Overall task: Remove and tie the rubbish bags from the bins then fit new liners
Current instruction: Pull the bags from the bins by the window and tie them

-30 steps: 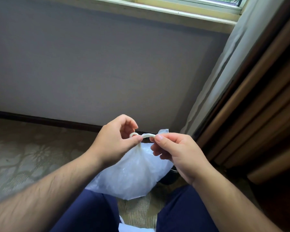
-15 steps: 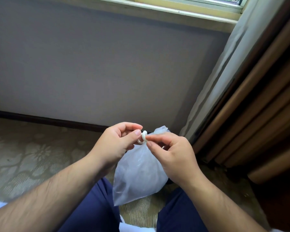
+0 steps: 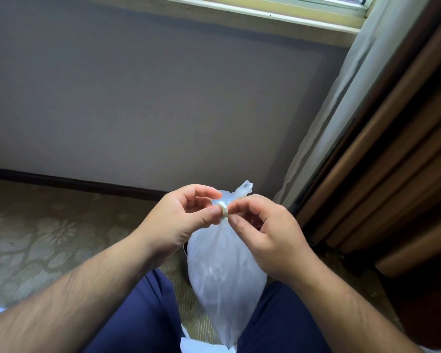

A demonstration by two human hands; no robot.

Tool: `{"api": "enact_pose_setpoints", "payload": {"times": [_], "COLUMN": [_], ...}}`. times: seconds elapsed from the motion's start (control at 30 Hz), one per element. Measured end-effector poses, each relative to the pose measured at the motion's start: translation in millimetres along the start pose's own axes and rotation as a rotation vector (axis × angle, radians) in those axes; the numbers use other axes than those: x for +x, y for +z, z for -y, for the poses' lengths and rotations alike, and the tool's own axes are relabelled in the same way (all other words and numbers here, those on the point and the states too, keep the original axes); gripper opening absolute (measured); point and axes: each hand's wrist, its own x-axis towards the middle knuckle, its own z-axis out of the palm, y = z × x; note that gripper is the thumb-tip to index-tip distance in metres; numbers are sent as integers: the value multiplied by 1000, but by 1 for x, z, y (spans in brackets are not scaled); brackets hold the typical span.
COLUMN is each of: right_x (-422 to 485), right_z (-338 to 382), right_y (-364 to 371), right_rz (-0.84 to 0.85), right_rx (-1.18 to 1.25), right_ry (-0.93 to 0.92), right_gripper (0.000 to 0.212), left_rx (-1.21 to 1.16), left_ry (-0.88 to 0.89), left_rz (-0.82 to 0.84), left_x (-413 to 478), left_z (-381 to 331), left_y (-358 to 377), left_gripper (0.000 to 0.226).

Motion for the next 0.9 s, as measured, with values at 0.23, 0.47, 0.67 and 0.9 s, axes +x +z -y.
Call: {"api": "enact_pose_setpoints", "payload": {"times": [0.23,0.47,0.67,0.9], "right_x": [1,3,2,-1], "right_z": [3,9,10,8], "right_y": [-4,-5,0,7], "right_rz": [11,46,-276,-65], "right_rx": [-3,-28,52,-56], "right_ry": [29,59,160,182], "right_gripper": [13,20,16,9], "left_rx": [92,160,162,-159], "left_ry": [24,-13,-90,-247], "left_rz": [29,56,-39,-43], "left_x": [-2,-3,-5,-8], "left_z": [1,-1,-4,-1], "left_y": [5,4,13,27], "left_gripper": [17,20,27,19]}}
